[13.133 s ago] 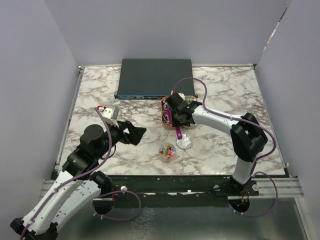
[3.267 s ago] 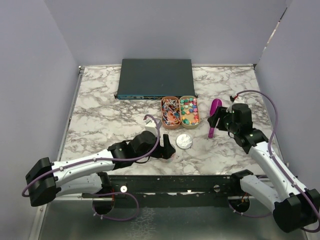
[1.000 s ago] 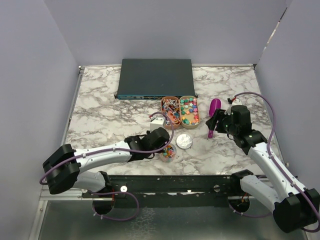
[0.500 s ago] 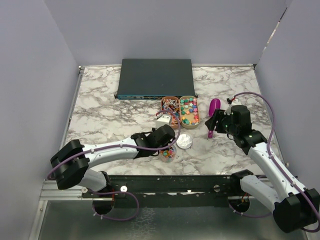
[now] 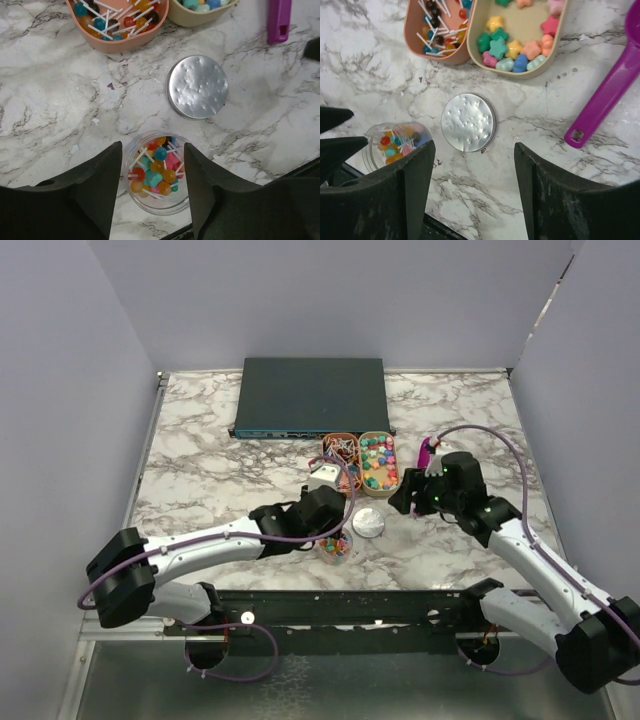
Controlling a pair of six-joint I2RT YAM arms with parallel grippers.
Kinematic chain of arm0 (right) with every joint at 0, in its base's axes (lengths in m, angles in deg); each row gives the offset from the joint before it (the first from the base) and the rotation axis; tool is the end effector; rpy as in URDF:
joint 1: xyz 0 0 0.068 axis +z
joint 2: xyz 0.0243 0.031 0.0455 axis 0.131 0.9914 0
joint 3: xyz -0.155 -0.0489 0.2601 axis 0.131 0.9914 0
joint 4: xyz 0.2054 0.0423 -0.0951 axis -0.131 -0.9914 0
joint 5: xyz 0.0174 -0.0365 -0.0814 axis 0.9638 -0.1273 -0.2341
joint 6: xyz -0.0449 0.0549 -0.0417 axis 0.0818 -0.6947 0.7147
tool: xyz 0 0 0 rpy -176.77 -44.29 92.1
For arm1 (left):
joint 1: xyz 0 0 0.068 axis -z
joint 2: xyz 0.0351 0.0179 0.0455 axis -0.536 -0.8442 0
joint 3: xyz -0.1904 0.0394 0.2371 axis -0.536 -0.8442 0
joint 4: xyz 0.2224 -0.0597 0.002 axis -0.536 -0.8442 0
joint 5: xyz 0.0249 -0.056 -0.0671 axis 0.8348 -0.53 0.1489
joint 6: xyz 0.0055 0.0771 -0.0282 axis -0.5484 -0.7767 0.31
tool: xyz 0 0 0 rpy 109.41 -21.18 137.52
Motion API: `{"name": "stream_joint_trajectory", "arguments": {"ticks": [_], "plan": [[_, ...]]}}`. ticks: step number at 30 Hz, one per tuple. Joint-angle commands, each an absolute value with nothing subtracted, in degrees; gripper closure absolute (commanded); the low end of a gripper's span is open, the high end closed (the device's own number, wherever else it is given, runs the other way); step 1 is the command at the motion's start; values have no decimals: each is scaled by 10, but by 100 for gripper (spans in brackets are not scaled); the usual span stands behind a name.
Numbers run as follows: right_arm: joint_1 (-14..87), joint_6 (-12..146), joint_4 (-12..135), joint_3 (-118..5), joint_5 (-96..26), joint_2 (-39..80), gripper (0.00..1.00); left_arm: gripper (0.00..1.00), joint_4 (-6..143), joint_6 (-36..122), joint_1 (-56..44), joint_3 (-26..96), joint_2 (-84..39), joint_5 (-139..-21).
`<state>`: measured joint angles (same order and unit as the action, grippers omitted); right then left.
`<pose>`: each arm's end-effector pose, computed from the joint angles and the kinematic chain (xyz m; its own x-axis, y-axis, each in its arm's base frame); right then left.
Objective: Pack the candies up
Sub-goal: Adjust the packing bottle at the center of the board, then pick up the bottle lid at the center of the board.
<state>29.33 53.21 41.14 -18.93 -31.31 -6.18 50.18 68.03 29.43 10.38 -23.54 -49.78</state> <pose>0.1619 0.0800 0.2668 -0.7056 0.0882 -0.7031 -0.2800 0.8768 0.3910 0.1476 -0.2190 0.2572 -0.6781 0.0927 -0.7291 0.3573 0.9085 -0.2169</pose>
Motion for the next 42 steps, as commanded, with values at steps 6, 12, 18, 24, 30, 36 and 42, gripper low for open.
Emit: {"name": "stream_joint_trajectory", "arguments": {"ticks": [6,12,18,24,30,36,42], "plan": [[387,513,383,-225,-418,-5,0,34,489,635,294,117,-129,-468],[438,488,389,-238,-479,42,0,29,456,613,293,114,-74,-448],[480,464,385,-269,-537,117,0,23,426,580,293,115,-31,-441],[498,443,391,-288,-565,176,0,19,399,551,293,113,7,-433],[510,426,400,-312,-570,236,0,10,377,535,293,122,33,-435],[530,415,399,-348,-585,299,0,1,371,516,293,111,57,-423],[536,404,393,-359,-597,337,0,1,362,515,293,105,77,-408]]}}
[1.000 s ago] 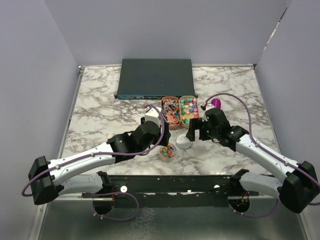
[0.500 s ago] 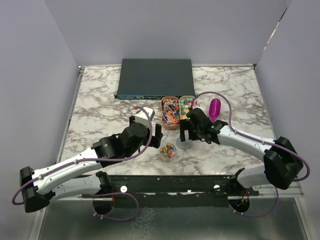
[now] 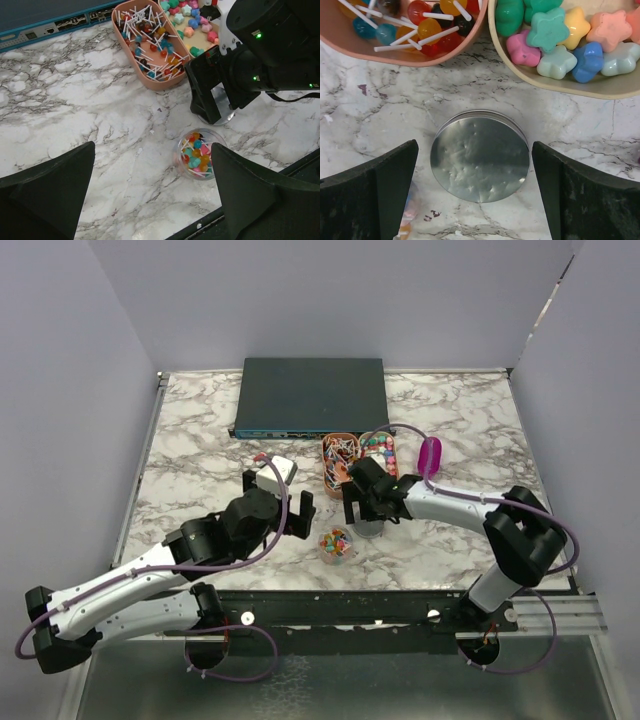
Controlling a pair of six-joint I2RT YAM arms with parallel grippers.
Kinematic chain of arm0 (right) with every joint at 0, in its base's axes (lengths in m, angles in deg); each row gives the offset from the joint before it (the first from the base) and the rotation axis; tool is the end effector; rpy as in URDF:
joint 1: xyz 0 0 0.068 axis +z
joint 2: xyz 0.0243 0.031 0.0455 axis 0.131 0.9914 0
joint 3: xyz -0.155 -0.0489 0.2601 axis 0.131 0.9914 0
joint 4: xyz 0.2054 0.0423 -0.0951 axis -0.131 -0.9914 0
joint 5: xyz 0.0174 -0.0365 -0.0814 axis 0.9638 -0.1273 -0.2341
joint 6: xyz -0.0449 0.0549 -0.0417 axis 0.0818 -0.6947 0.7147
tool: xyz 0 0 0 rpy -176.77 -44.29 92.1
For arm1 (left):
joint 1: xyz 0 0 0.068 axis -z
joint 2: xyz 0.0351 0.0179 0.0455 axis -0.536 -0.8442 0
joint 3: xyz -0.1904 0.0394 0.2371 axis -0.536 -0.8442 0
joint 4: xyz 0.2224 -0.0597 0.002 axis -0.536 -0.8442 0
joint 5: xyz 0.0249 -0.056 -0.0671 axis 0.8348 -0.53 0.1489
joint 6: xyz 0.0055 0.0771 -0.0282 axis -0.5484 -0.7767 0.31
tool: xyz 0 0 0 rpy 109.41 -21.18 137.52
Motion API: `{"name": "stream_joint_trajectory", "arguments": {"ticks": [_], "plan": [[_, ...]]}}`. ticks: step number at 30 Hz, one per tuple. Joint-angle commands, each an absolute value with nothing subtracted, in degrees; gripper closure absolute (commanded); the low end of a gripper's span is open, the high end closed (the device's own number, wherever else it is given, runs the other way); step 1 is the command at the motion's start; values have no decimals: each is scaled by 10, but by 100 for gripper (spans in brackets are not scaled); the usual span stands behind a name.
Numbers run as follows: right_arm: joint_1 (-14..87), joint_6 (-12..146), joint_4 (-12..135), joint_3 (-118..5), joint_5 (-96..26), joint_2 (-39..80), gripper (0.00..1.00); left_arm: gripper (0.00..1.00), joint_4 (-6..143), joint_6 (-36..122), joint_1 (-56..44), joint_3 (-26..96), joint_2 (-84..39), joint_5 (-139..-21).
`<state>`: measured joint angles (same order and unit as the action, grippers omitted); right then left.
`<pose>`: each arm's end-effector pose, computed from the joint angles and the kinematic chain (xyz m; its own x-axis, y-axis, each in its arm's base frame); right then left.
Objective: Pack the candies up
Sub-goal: Pick up the bottle lid at the center of the board.
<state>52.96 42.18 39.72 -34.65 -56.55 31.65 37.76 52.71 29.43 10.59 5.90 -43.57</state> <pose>0.2254 0.2045 0.2023 -0.8412 -0.1297 -0.5250 -0.1987 0.9770 0.0770 0.0992 -0.1135 0.3323 -0.4118 0.0887 -0.9069 0.4607 0.8789 -0.1232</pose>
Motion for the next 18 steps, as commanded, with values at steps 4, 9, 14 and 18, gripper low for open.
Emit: {"name": "stream_joint_trajectory", "arguments": {"ticks": [4,9,14,18], "plan": [[539,395,385,-361,-608,348,0,1,358,517,293,103,89,-396],[547,389,379,-365,-613,360,0,1,357,517,293,103,90,-396],[552,382,365,-364,-631,362,0,1,356,518,293,102,90,-397],[553,378,360,-357,-639,359,1,1,355,518,293,102,89,-398]]}}
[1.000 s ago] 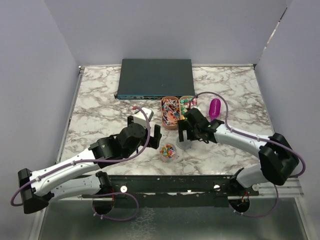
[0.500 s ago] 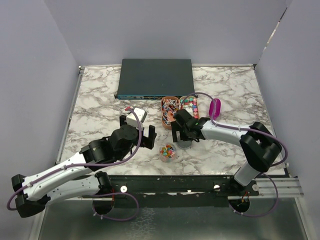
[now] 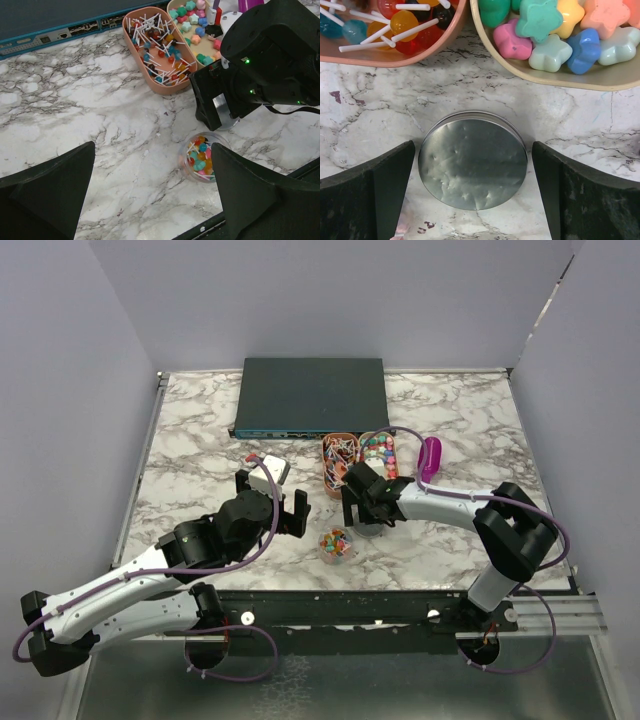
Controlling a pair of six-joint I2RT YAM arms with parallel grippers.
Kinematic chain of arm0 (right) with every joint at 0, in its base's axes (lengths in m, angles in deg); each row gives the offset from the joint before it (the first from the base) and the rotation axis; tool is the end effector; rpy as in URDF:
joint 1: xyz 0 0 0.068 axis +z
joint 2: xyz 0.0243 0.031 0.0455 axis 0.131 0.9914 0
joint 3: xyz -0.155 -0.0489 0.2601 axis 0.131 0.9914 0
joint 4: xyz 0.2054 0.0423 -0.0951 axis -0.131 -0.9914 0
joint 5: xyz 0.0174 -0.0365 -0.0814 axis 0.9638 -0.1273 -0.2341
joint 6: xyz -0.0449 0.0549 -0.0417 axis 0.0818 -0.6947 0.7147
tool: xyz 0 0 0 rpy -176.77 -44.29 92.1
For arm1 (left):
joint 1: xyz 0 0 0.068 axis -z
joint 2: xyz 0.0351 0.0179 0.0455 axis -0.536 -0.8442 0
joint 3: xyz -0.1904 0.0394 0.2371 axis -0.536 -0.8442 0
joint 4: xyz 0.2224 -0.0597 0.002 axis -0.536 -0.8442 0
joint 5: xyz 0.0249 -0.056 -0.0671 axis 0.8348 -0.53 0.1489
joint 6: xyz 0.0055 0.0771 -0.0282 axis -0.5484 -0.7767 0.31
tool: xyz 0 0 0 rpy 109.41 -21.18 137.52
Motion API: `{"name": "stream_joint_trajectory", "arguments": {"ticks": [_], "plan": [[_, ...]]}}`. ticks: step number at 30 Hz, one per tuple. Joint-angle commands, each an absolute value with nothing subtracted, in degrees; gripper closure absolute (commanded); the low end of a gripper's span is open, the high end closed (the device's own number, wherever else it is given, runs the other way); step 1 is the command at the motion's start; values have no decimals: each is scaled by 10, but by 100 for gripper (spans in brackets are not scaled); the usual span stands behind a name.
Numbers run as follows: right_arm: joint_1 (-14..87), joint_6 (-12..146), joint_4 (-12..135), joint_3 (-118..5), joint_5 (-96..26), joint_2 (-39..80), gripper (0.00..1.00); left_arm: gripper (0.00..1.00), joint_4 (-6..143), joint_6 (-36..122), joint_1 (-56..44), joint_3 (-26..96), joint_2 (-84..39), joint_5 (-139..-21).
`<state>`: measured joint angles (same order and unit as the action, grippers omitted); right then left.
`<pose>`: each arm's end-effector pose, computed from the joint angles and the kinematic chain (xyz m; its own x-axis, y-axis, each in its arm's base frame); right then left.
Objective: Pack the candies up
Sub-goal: Pick up the bottle lid at the center of the board.
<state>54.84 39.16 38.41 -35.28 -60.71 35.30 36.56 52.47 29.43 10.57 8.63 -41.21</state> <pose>0.2250 0.2113 0.1868 -0.8532 -0.1289 -0.5054 -0.1536 0.9881 0.0074 0.0952 -0.1008 0.3360 -0.3867 0.0644 -0.9200 0.4332 0.8933 -0.1195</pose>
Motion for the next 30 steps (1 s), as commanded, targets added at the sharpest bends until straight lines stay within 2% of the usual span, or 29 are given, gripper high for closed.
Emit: {"name": "stream_joint_trajectory", "arguments": {"ticks": [1,7,14,23,30], "plan": [[553,377,360,-356,-640,359,2,1,356,518,293,102,89,-397],[554,376,362,-349,-638,357,17,1,355,517,293,102,85,-399],[554,375,360,-344,-636,340,27,1,354,518,293,102,85,-397],[555,383,318,-357,-641,249,29,1,353,520,293,102,86,-396],[574,403,299,-382,-601,185,31,1,351,521,292,103,88,-392]]}}
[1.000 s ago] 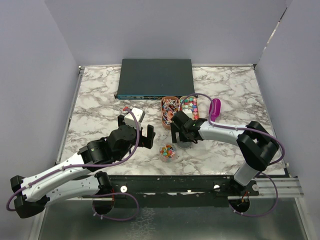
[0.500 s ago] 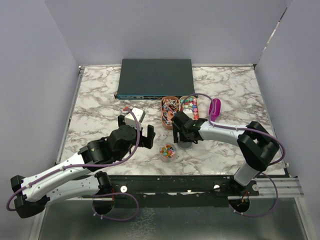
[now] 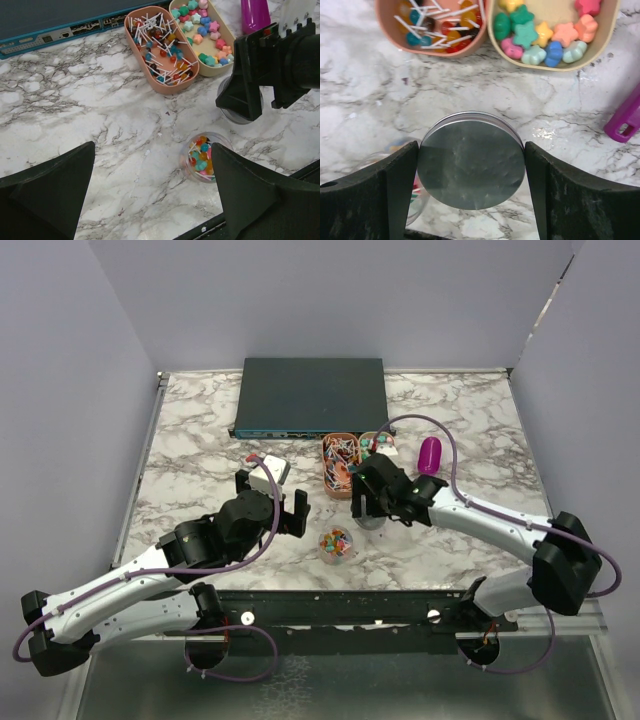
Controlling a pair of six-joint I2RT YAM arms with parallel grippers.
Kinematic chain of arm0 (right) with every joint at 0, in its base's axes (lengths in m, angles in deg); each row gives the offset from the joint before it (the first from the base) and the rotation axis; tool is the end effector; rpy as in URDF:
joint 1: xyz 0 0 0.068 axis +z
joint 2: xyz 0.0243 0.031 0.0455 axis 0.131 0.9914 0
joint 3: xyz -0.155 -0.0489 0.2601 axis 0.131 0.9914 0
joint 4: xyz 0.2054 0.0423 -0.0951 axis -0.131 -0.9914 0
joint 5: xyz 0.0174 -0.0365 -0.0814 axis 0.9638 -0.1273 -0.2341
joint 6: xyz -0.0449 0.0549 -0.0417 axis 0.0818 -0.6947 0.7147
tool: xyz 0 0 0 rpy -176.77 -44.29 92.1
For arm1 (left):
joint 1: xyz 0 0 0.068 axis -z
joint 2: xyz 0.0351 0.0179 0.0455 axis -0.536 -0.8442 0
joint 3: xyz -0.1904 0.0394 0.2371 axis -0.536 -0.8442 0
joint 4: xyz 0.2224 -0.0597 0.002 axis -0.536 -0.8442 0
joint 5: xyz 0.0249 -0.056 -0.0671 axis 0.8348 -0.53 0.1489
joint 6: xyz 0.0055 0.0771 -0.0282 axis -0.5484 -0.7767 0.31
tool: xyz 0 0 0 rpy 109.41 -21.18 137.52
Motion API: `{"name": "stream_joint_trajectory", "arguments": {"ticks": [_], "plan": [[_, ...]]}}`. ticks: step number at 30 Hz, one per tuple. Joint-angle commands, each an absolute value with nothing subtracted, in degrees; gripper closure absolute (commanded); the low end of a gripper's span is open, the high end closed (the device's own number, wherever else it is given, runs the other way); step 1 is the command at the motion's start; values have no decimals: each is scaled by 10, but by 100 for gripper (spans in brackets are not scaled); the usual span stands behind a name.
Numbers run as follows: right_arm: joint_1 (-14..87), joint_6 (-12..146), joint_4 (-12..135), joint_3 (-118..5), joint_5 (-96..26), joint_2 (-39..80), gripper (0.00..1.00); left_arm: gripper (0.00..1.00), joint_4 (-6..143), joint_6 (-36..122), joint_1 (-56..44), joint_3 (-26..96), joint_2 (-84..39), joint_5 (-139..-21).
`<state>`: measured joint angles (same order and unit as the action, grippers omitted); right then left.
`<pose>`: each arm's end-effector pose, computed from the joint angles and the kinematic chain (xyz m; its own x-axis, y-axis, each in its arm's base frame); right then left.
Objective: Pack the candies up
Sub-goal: Pick up the bottle lid at the center of the board, then close the bottle lid on the packing bottle.
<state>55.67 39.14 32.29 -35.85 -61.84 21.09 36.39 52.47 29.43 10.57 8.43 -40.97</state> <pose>0.1977 0.1856 0.2496 -0.7888 -0.0765 -0.6098 -0.1636 0.9826 0.0884 0.0957 -0.1011 0.3353 -0.3882 0.0690 -0.9190 0.4296 0.8957 -0.1143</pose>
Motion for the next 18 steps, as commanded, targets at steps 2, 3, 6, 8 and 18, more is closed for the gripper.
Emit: {"name": "stream_joint_trajectory", "arguments": {"ticks": [2,3,6,8,18], "plan": [[585,402,291,-391,-591,178,32,1,349,523,292,103,90,-389],[591,402,290,-394,-584,178,32,1,349,524,292,103,92,-387],[614,398,288,-406,-570,184,32,1,349,524,292,102,95,-384],[629,394,288,-415,-570,193,32,1,348,524,292,103,95,-383],[685,403,254,-493,-592,290,32,1,347,526,290,103,100,-383]]}}
